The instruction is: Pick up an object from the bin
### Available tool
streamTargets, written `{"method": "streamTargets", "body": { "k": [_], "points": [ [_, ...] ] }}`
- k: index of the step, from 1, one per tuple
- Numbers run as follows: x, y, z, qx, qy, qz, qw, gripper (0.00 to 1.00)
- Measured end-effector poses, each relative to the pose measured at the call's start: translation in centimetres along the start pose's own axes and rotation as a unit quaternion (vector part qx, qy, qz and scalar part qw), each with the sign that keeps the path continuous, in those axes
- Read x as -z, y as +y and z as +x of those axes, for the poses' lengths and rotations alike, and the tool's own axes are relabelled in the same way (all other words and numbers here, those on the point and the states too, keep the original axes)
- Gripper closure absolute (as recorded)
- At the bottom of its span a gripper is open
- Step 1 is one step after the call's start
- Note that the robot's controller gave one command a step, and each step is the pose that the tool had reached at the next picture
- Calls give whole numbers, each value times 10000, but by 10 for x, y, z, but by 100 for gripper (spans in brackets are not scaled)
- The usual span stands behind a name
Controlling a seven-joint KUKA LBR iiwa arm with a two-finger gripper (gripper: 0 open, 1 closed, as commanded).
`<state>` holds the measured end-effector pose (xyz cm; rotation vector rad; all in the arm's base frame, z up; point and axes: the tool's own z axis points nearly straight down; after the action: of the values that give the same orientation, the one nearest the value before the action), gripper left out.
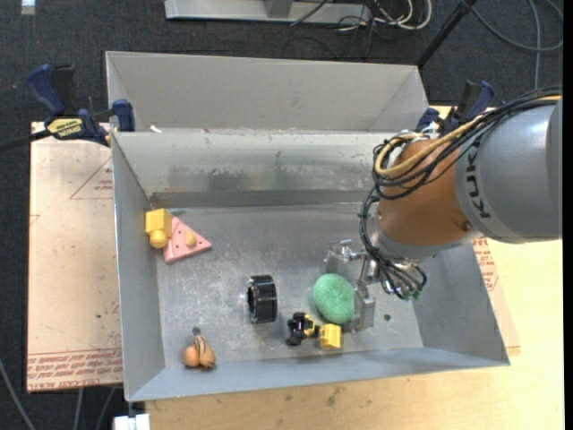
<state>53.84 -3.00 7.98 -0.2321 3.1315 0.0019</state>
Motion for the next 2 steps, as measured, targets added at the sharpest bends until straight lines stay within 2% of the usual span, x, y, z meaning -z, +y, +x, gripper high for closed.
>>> {"method": "streamTargets", "body": {
  "k": [1,2],
  "points": [
    [-10,12,40,992,8,-2,9951,100],
    [-10,12,39,996,8,-1,9950,100]
  ]
}}
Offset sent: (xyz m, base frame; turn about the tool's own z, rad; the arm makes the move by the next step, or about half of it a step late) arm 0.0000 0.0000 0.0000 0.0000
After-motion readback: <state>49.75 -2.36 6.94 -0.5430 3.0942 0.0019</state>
